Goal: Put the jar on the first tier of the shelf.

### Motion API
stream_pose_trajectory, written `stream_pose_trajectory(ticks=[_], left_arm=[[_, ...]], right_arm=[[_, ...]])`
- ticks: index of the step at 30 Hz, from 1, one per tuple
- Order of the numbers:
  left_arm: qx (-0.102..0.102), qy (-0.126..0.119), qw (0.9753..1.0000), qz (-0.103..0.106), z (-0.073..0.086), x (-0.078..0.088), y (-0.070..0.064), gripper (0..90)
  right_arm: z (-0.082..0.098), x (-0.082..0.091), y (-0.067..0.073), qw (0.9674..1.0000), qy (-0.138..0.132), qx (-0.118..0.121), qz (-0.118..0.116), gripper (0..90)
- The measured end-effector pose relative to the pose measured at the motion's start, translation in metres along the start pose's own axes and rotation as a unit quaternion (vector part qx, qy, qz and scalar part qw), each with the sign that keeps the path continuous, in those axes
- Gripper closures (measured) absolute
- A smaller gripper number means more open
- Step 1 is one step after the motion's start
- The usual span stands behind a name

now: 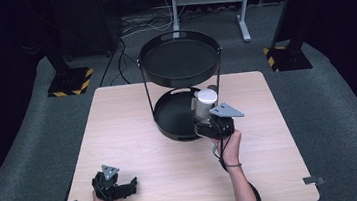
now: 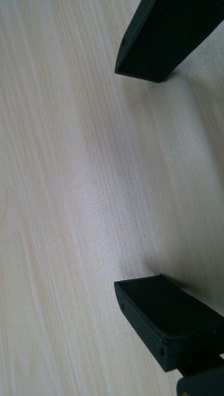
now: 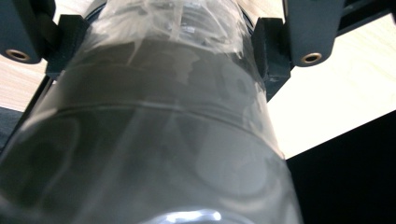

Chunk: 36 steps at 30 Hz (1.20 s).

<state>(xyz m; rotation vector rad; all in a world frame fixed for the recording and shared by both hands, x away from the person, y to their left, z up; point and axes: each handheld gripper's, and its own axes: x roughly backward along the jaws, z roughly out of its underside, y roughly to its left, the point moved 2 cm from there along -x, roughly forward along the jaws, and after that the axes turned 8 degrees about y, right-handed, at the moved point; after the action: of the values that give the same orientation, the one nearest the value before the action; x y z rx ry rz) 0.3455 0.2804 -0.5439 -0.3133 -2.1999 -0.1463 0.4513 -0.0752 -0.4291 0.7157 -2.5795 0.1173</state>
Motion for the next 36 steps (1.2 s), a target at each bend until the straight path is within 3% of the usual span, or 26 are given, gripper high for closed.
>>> stream_pose_trajectory(ticks=[33,36], left_arm=[[0.0,0.0,1.0,0.0,0.0,0.0,0.0,0.0],[0.0,0.0,1.0,0.0,0.0,0.0,0.0,0.0]], right_arm=[[-0.008,-0.036,0.007,0.9999,0.013,0.011,-0.002,29.6],[-0.009,-0.04,0.007,0.9998,0.014,0.005,-0.01,29.6]])
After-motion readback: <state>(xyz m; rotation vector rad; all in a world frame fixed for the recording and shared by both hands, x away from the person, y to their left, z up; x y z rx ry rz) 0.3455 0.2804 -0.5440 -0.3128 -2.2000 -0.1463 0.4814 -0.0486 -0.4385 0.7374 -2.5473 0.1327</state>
